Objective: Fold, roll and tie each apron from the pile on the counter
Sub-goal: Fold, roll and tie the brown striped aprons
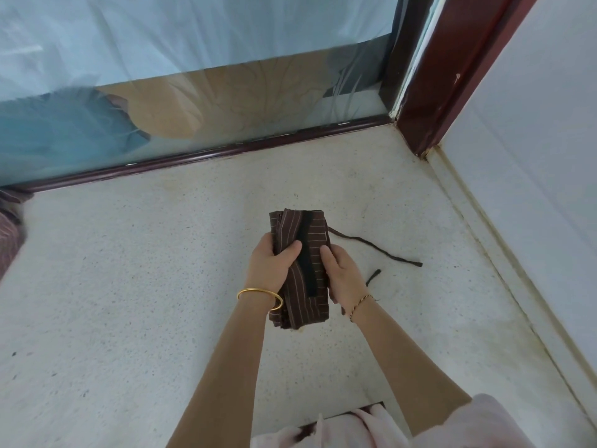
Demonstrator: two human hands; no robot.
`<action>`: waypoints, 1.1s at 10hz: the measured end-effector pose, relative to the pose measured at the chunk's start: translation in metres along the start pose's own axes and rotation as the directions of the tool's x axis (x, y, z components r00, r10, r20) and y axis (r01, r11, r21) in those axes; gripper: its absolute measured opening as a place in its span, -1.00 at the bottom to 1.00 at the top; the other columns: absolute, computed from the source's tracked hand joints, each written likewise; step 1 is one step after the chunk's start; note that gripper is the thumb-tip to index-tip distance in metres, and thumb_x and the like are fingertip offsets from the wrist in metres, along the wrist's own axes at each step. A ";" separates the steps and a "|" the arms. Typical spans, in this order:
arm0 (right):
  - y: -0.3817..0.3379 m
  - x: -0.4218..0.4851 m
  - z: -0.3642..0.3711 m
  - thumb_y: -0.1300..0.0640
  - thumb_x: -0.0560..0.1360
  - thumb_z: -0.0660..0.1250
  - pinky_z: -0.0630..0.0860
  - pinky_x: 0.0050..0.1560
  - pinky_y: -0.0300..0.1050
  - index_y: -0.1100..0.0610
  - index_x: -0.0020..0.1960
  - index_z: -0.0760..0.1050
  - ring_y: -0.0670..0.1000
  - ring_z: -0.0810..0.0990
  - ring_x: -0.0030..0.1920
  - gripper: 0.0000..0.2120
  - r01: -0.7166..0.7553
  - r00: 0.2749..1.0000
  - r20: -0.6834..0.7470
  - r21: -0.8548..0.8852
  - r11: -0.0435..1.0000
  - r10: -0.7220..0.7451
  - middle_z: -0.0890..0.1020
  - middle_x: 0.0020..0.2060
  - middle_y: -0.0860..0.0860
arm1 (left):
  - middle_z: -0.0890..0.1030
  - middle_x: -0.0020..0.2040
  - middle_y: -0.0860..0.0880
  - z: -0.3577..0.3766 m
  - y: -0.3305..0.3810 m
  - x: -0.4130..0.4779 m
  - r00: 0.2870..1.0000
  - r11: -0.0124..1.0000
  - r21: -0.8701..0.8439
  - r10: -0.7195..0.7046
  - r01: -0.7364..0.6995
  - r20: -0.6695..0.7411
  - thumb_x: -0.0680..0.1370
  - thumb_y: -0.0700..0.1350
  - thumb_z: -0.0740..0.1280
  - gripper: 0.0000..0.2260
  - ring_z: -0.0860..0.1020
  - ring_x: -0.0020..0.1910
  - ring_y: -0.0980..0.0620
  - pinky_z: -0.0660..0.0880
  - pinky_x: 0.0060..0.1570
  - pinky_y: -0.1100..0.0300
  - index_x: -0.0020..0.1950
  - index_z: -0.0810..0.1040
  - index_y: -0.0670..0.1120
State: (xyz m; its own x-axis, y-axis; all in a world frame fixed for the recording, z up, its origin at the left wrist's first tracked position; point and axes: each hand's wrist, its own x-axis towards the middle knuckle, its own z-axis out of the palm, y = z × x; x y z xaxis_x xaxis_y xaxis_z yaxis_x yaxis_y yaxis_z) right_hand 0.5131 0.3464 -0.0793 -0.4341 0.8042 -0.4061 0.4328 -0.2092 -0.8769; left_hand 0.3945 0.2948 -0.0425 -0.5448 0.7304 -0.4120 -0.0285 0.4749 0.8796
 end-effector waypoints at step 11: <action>-0.002 0.002 -0.013 0.07 0.62 0.12 0.56 -0.07 -0.03 0.13 0.04 0.52 0.04 0.59 -0.13 -0.77 -0.137 0.985 0.167 0.595 0.792 0.045 0.63 -0.17 0.05 | 0.59 -0.17 -0.08 0.025 0.004 0.010 0.981 0.957 0.254 0.169 -0.142 -0.089 0.56 -0.24 0.25 -0.93 0.52 -0.20 -0.04 0.50 -0.10 0.10 -0.10 0.50 -0.15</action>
State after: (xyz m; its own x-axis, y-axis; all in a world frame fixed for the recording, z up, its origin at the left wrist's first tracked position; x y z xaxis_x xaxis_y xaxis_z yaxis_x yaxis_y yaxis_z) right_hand 0.5217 0.3563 -0.0749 -0.5398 0.6896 -0.4827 -0.0681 -0.6073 -0.7915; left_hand 0.4101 0.3162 -0.0488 -0.6144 0.7535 -0.2341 0.2633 0.4755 0.8394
